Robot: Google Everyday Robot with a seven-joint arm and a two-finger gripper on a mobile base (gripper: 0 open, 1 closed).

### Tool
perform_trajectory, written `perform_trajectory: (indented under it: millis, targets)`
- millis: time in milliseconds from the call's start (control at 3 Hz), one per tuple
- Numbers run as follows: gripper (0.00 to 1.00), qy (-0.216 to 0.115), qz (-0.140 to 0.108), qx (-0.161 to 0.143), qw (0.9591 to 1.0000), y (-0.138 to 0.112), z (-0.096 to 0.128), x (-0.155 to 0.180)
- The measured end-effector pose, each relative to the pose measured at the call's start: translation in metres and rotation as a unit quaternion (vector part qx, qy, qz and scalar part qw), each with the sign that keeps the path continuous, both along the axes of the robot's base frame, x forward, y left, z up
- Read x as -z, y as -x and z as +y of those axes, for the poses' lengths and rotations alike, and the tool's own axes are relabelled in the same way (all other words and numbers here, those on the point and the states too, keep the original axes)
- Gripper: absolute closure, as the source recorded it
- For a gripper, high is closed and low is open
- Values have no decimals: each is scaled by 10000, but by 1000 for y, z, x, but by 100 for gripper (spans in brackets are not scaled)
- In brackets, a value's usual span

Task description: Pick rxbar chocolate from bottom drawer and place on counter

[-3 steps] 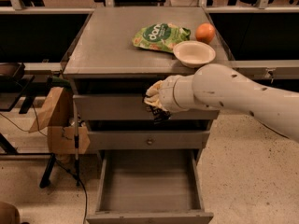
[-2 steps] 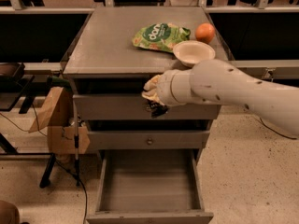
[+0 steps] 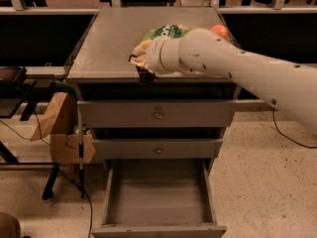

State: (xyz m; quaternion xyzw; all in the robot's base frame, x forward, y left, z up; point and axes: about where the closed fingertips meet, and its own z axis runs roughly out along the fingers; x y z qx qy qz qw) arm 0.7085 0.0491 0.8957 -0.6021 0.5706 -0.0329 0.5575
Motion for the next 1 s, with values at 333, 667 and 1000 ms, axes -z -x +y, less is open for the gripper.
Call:
perform_trajectory:
  millis: [333, 667, 1000]
  targets:
    - [100, -304, -625, 99, 9975, -24, 3, -65]
    - [100, -471, -1072, 72, 9931, -50, 8, -128]
    - [100, -630, -1178, -107, 9910, -85, 33, -146]
